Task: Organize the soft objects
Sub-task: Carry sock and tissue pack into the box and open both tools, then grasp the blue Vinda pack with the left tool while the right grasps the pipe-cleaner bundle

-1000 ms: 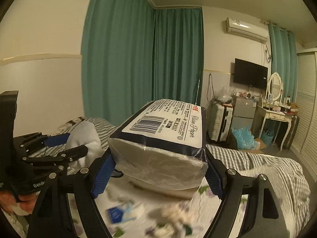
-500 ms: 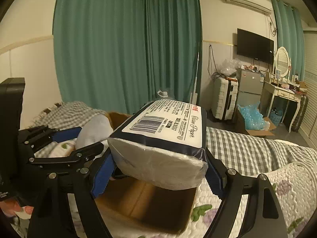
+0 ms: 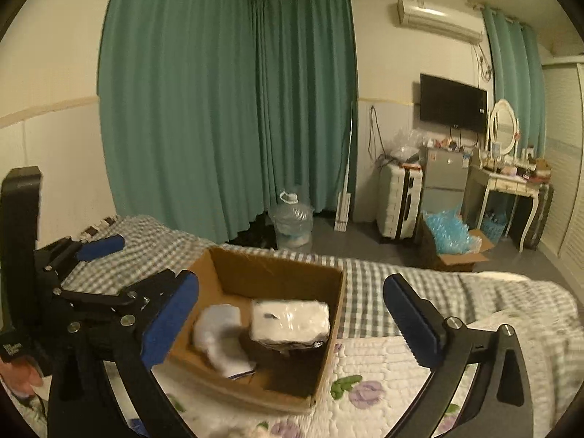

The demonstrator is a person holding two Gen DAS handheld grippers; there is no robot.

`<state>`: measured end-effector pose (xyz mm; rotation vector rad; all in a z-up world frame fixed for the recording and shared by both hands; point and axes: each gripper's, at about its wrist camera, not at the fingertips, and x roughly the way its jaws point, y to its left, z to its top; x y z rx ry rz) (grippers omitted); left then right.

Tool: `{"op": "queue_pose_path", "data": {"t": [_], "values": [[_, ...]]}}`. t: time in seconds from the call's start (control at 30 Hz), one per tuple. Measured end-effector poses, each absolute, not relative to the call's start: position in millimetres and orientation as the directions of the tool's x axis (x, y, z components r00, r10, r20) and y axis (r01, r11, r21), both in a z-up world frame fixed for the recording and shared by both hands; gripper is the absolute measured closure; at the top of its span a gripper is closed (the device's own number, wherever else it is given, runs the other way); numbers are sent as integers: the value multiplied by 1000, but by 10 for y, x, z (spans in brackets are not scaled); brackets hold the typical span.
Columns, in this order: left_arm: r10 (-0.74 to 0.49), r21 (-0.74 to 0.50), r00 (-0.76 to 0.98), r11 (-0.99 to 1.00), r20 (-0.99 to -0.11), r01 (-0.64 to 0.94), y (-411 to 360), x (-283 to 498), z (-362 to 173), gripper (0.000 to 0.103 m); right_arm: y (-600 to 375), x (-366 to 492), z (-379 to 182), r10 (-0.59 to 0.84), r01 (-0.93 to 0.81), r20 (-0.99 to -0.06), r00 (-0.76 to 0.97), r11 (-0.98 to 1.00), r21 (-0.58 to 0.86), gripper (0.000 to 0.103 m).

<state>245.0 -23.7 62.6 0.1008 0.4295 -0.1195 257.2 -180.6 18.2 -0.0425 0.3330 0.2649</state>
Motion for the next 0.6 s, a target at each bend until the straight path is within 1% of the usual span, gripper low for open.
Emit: {"op": "queue_pose_path", "data": {"t": [0.1, 0.17, 0.2, 0.33, 0.47, 0.6], "values": [[-102, 56, 926, 990, -364, 131, -140, 2029, 994, 14, -1777, 2153, 535, 229, -254, -303, 925, 966, -48, 1], [-98, 48, 938, 991, -332, 121, -71, 1770, 1195, 10, -1757, 1841, 752, 213, -243, -274, 938, 966, -82, 1], [-97, 49, 945, 992, -312, 118, -41, 1589, 1294, 9, -1735, 1667, 855, 214, -244, -261, 941, 965, -91, 1], [-88, 52, 954, 993, -285, 108, 26, 1188, 1434, 9, -1666, 1191, 1042, 234, -268, -251, 939, 958, -106, 1], [-75, 55, 944, 994, -323, 98, 41, 968, 1249, 9, -1601, 858, 949, 258, -304, -270, 928, 942, -144, 1], [-73, 37, 916, 995, -395, 96, 52, 914, 840, 9, -1592, 779, 548, 261, -326, -353, 898, 935, -138, 1]]}}
